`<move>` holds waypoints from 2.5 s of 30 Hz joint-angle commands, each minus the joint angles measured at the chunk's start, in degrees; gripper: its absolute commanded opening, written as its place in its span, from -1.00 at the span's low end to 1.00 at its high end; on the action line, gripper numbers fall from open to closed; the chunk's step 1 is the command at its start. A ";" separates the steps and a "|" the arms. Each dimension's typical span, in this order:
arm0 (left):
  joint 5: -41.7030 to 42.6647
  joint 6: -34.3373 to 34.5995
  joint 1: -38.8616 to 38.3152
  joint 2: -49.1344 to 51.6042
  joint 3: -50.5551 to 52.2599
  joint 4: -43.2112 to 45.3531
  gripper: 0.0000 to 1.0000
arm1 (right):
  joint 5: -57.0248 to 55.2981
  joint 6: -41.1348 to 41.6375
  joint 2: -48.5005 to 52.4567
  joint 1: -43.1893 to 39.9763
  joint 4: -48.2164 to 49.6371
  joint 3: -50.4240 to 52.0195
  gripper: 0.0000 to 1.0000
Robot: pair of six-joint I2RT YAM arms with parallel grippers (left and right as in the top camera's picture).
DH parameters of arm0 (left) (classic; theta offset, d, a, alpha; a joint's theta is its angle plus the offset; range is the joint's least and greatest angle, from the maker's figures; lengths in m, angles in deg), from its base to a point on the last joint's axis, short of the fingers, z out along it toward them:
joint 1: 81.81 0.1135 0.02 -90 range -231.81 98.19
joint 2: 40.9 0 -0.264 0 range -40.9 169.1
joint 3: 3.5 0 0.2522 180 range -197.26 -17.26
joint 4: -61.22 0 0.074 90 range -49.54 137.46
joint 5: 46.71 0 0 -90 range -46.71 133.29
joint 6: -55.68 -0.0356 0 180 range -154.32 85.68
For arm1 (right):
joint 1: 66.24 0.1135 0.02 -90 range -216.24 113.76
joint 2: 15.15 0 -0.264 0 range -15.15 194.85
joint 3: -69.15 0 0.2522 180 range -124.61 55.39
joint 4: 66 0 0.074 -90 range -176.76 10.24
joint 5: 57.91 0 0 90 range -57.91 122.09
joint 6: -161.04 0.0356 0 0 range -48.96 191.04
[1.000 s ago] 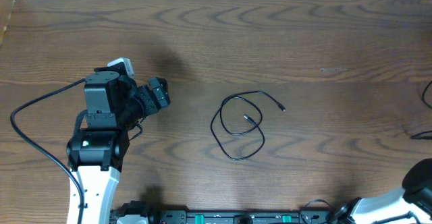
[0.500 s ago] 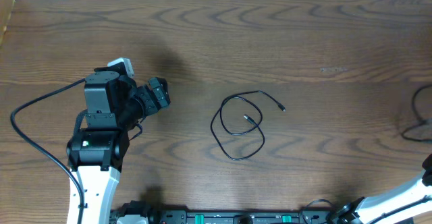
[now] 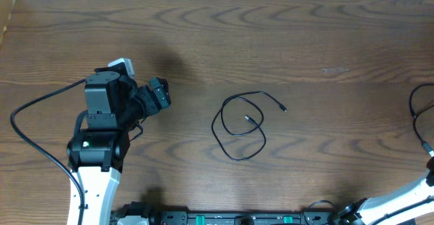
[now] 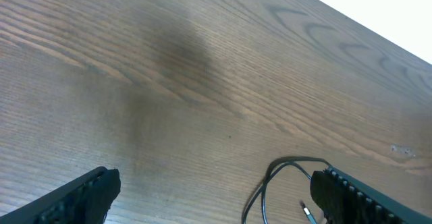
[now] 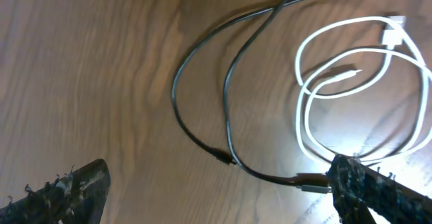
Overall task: Untangle cables
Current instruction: 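Release the black cable off to the right and return the right gripper, then lower the right gripper onto the last black cable and grasp it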
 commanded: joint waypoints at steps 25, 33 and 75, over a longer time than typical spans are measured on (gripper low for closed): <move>-0.79 0.55 0.20 -0.39 -0.66 0.00 0.92 | 22.80 -32.02 -9.86 17.79 2.45 -0.09 0.98; -0.79 0.55 0.20 -0.39 -0.66 0.00 0.92 | 22.75 -36.68 -9.86 34.86 0.50 -0.09 0.98; -0.79 0.55 0.20 -0.39 -0.66 0.00 0.92 | 13.27 -32.57 -9.84 94.33 19.61 31.23 0.99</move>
